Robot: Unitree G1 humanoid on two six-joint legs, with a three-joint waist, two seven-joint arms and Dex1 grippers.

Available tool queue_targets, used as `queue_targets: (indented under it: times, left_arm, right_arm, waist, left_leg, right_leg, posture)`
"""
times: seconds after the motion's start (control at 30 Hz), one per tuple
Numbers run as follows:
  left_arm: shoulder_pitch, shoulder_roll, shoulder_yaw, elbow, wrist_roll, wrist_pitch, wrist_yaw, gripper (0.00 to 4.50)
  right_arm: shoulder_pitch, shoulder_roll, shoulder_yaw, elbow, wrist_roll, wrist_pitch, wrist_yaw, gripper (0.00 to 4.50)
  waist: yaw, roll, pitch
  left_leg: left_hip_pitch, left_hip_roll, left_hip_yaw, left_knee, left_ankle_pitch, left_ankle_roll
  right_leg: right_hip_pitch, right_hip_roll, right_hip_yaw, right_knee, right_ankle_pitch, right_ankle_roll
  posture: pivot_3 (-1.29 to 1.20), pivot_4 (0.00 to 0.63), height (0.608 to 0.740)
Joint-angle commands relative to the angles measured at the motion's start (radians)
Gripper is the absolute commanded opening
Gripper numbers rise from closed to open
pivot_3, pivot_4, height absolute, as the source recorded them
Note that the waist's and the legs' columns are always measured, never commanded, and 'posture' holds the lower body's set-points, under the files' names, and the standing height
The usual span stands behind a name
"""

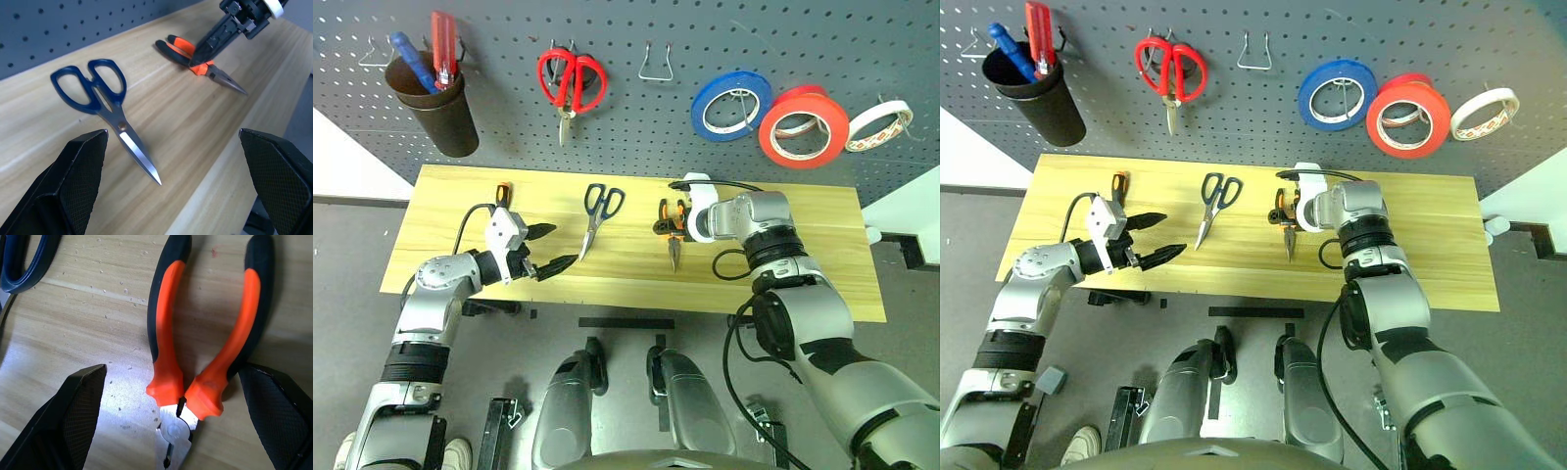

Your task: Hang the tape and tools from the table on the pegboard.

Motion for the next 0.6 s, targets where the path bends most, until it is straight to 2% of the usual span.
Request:
queue_targets:
  times: [0.03,0.33,0.6]
  left_arm:
    - [0.024,0.001,0.001,-0.035,0.006,-0.021,0.008,4.5]
    - [0.062,0.002,0.005,-0.071,0.004,-0.018,0.03,4.5]
    - [0.086,0.004,0.008,-0.086,0.006,-0.024,0.048,4.5]
  right_arm:
    - [-0.008,0.03,0.037,0.027,-0.035,-0.046,-0.022,4.46]
    - [0.017,0.043,0.167,0.009,-0.109,-0.045,0.047,4.46]
    - [0.015,0.032,0.248,0.035,-0.18,-0.147,0.11,4.46]
  waist:
    - [0.001,0.0,0.0]
    - [0.002,0.0,0.0]
    - [0.003,0.0,0.0]
  left_leg:
    - [0.0,0.0,0.0,0.0,0.0,0.0]
    - [0.001,0.0,0.0,0.0,0.001,-0.001]
    - [0.002,0.0,0.0,-0.001,0.001,-0.002]
  right_leg:
    - [0.0,0.0,0.0,0.0,0.0,0.0]
    - [0.0,0.0,0.0,0.001,0.0,0.0]
    - [0.0,0.0,-0.001,0.001,0.0,0.0]
  posture:
    - [0.07,0.436,0.74]
    - [0.09,0.425,0.74]
    - [0.1,0.42,0.74]
